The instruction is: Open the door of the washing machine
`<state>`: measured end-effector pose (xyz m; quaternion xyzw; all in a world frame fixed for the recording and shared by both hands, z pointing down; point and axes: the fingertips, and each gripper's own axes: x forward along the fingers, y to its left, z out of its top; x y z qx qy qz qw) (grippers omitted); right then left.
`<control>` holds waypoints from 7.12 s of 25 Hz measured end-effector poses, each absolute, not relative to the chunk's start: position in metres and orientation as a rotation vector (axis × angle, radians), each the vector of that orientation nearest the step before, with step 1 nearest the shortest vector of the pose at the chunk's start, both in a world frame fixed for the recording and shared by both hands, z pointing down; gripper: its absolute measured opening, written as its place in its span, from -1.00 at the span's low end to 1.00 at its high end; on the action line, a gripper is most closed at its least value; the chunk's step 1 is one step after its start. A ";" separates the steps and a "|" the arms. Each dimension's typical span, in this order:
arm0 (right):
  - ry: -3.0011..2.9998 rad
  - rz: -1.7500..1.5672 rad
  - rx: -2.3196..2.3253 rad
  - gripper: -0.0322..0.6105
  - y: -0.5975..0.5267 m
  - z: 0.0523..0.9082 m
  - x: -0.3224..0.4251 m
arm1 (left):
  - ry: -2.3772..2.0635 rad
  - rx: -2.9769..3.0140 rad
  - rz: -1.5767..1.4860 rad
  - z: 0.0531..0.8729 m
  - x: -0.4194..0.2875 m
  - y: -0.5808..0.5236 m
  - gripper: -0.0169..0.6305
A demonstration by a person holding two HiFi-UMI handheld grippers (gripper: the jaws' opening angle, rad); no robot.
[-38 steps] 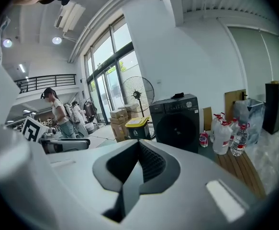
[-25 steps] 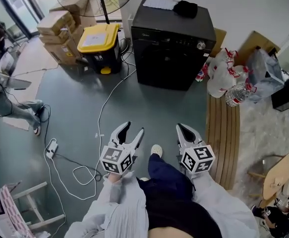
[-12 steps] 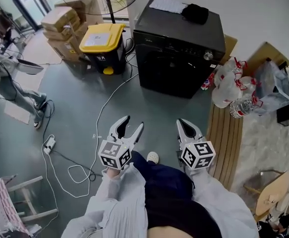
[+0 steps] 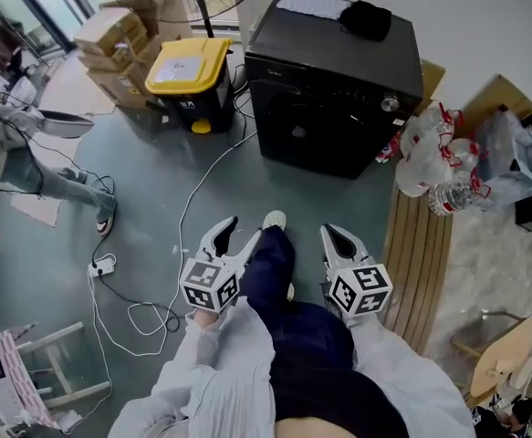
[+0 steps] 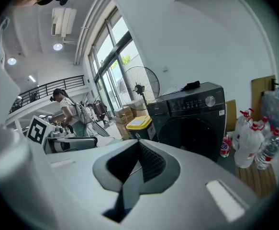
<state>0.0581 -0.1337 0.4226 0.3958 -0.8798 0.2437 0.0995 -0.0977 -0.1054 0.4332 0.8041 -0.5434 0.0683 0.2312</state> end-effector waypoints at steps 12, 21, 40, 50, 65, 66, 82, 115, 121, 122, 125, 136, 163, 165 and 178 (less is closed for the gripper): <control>-2.537 0.768 1.163 -0.87 -0.270 0.441 0.026 | -1.421 2.226 0.219 0.454 -0.124 -0.263 -0.20; -2.498 0.777 1.111 -0.87 -0.392 0.456 -0.024 | -1.372 2.239 0.293 0.485 -0.164 -0.402 -0.20; -2.379 0.931 1.059 -0.87 -0.489 0.557 -0.064 | -1.066 2.358 0.699 0.664 -0.162 -0.562 -0.20; -2.360 0.971 1.038 -0.87 -0.514 0.588 -0.073 | -0.937 2.422 0.895 0.713 -0.149 -0.593 -0.28; -2.332 0.994 1.032 -0.87 -0.506 0.598 -0.071 | -0.743 2.545 1.242 0.732 -0.141 -0.589 -0.57; -2.331 0.997 1.031 -0.87 -0.504 0.599 -0.072 | -0.749 2.543 1.244 0.732 -0.141 -0.587 -0.58; -2.348 1.017 1.030 -0.87 -0.471 0.599 -0.074 | -0.750 2.531 1.224 0.735 -0.139 -0.516 -0.65; -2.429 1.015 1.006 -0.87 -0.276 0.605 0.052 | -1.018 2.299 1.183 0.742 -0.037 -0.296 -0.72; -2.410 1.015 1.112 -0.87 -0.248 0.604 0.079 | -0.991 2.323 1.101 0.741 -0.005 -0.261 -0.73; -2.402 1.013 1.134 -0.87 -0.242 0.604 0.083 | -0.982 2.325 1.091 0.741 0.000 -0.255 -0.73; -2.378 1.001 1.203 -0.87 -0.223 0.601 0.097 | -0.959 2.328 1.071 0.741 0.016 -0.237 -0.73; -2.326 0.987 1.405 -0.87 -0.145 0.605 0.118 | -0.944 2.420 0.958 0.740 0.062 -0.204 -0.71; -2.237 0.991 1.534 -0.87 -0.067 0.567 0.219 | -0.707 2.403 0.844 0.705 0.172 -0.113 -0.35; -2.253 0.982 1.526 -0.87 -0.063 0.554 0.225 | -0.729 2.350 0.803 0.686 0.161 -0.099 -0.37; -2.426 0.881 1.400 -0.87 -0.026 0.453 0.229 | -1.100 2.346 0.498 0.495 0.080 -0.032 -0.94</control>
